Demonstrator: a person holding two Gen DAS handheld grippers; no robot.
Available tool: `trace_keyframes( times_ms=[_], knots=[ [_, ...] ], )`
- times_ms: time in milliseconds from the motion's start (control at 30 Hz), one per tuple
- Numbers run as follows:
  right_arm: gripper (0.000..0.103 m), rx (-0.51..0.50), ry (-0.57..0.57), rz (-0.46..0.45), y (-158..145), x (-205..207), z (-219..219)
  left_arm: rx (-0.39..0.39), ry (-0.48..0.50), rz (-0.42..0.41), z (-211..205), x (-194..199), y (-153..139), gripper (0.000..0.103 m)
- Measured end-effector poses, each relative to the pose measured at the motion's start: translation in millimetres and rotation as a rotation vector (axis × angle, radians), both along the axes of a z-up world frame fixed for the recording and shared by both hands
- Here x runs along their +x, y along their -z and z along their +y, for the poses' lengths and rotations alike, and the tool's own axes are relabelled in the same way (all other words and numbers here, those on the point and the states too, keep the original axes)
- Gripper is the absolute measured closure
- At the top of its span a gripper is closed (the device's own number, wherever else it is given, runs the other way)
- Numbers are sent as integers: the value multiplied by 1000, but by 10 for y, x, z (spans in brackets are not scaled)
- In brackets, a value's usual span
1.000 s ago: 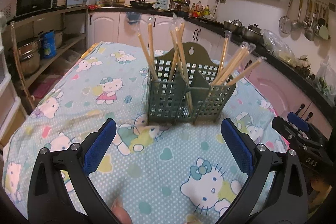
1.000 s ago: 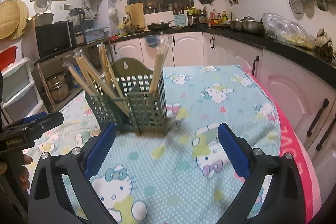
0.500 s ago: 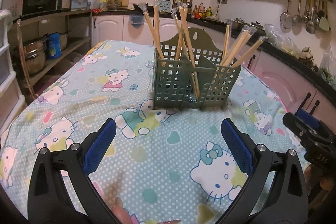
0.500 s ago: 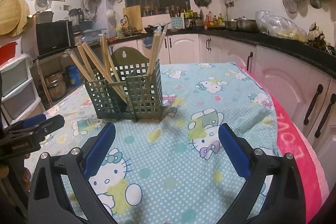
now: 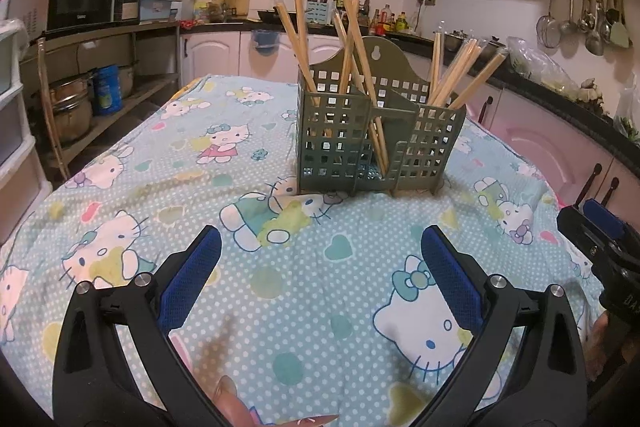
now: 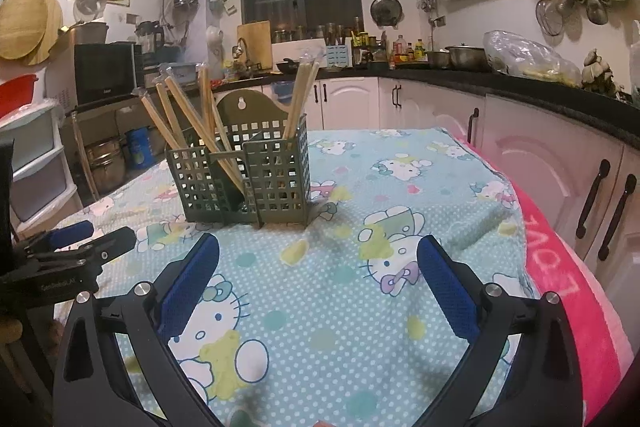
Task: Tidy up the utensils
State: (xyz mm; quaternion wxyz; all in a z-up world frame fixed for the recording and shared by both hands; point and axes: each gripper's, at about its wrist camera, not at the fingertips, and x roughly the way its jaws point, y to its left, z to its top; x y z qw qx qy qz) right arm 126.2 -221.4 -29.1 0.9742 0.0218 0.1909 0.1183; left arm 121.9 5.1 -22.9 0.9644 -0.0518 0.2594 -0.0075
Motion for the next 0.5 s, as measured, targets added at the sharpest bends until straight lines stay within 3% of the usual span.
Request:
trace_keyframes(
  times_ms=[500],
  knots=[
    [6, -24, -7, 3, 16, -11, 40, -16, -13, -6, 40, -20, 3, 11]
  ],
)
